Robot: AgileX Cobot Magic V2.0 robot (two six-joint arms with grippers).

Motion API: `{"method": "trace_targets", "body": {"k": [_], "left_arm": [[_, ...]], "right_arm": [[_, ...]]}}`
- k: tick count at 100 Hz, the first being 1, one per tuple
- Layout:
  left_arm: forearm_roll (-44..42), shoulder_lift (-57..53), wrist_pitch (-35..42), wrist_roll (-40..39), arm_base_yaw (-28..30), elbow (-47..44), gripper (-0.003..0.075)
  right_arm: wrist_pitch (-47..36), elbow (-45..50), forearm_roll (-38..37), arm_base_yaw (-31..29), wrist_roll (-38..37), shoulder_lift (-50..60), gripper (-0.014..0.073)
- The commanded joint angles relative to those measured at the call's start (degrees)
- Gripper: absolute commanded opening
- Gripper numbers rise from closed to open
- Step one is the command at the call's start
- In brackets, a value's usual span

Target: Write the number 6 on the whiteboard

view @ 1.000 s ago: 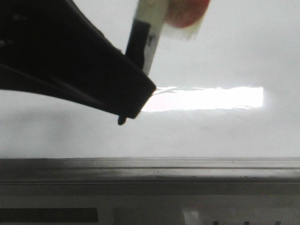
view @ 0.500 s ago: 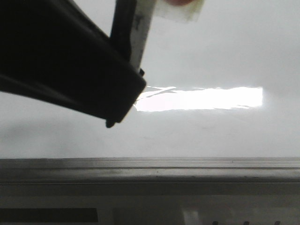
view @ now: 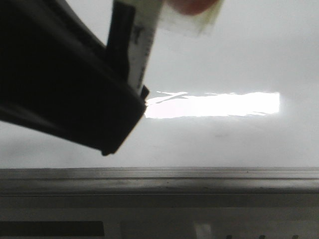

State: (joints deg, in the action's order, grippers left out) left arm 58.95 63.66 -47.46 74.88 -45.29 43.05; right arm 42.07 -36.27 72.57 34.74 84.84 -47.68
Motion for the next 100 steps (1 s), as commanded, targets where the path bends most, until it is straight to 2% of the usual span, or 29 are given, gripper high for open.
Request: {"method": "trace_targets", "body": {"k": [1, 19, 41, 50, 68, 78, 86, 100], "left_arm": [[2.78, -1.24, -0.15, 0.28, -0.04, 1.43, -0.0020], [2.78, -1.24, -0.15, 1.65, -0.04, 1.43, -0.0020], [2.54, -1.24, -0.07, 1.65, -0.04, 1.43, -0.0020], [2.54, -1.24, -0.07, 1.65, -0.04, 1.43, -0.0020], [2.31, -1.24, -0.07, 1.65, -0.04, 1.43, -0.0020], [2.31, -1.24, -0.03, 1.65, -0.04, 1.43, -0.0016], [2.31, -1.24, -0.03, 1.65, -0.04, 1.43, 0.0028], [2.31, -1.83, -0.03, 1.29, -0.04, 1.43, 0.0227]], "right_arm": [[-3.60, -2.28, 4.39, 1.17, 1.98, -1.19, 0.0420], [-4.30, -3.79, 5.69, 2.06, 2.21, -4.54, 0.0420], [-1.25, -4.31, 6.56, 2.06, 2.21, -8.36, 0.0392], [-0.46, -4.31, 6.56, 2.06, 2.21, -9.22, 0.0281], [1.47, -4.31, 6.67, 2.06, 2.21, -10.10, -0.0057], [1.62, -4.31, 6.67, 2.06, 2.21, -10.10, -0.0070], [1.42, -4.31, 6.67, 2.06, 2.21, -10.10, -0.0070], [0.45, -4.31, 6.57, 2.06, 2.67, -10.10, -0.0056]]}}
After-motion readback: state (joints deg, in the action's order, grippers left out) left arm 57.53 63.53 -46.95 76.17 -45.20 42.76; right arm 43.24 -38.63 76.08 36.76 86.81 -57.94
